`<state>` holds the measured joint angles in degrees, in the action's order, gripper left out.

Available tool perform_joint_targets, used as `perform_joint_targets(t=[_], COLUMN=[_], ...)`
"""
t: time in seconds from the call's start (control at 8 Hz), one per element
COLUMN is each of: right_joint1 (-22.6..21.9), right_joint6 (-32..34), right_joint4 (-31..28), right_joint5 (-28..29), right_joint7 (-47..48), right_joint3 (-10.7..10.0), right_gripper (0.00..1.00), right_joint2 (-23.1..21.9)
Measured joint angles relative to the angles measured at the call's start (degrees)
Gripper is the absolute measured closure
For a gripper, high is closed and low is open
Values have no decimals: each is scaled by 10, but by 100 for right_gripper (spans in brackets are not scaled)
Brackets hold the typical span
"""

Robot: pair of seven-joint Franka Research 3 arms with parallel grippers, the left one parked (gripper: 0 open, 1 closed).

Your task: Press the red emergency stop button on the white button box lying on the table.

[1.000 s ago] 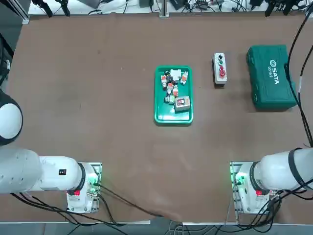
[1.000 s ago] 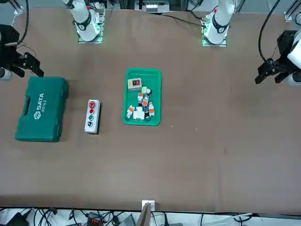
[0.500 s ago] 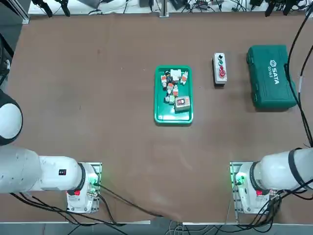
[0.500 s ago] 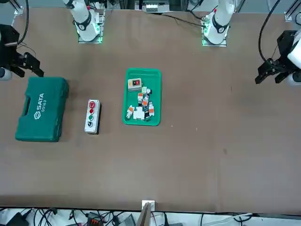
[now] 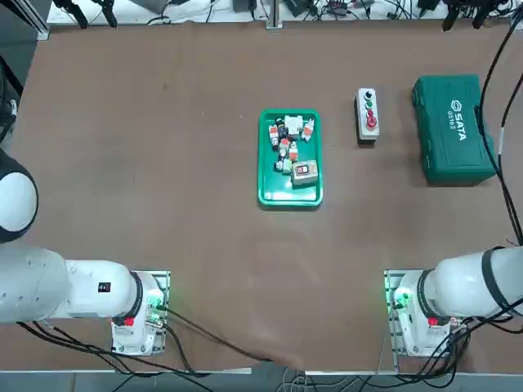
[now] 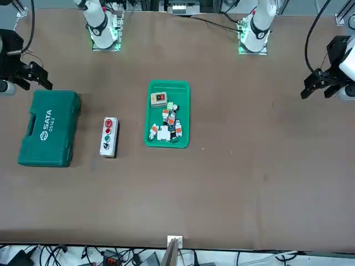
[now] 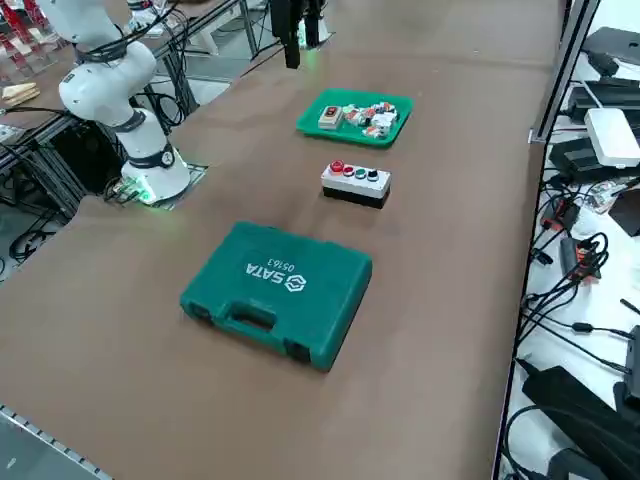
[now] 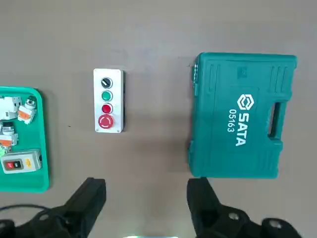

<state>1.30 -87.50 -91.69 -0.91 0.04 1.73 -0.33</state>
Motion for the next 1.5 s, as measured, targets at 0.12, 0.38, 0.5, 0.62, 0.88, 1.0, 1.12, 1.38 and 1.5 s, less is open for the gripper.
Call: perform_joint_targets(t=[0.12,0.38,0.5,0.62,0.88,1.0,1.12,1.38,1.5], right_joint1=[0,0,0,0,0,-2,-10,-33,-48], right_joint6=[1,5,15,23,31,41,57,56,30], right_joint4=[-1,-2,-2,-2,-2,-2,-5,-30,-52], right_joint5=[0,0,0,0,0,0,0,1,1], right_joint7=[2,3,3,4,4,5,7,14,26], right_joint3=[0,0,0,0,0,0,1,3,3], right_gripper=[4,17,38,60,98,98,99,99,99], right_joint2=[2,6,7,8,12,13,14,15,16])
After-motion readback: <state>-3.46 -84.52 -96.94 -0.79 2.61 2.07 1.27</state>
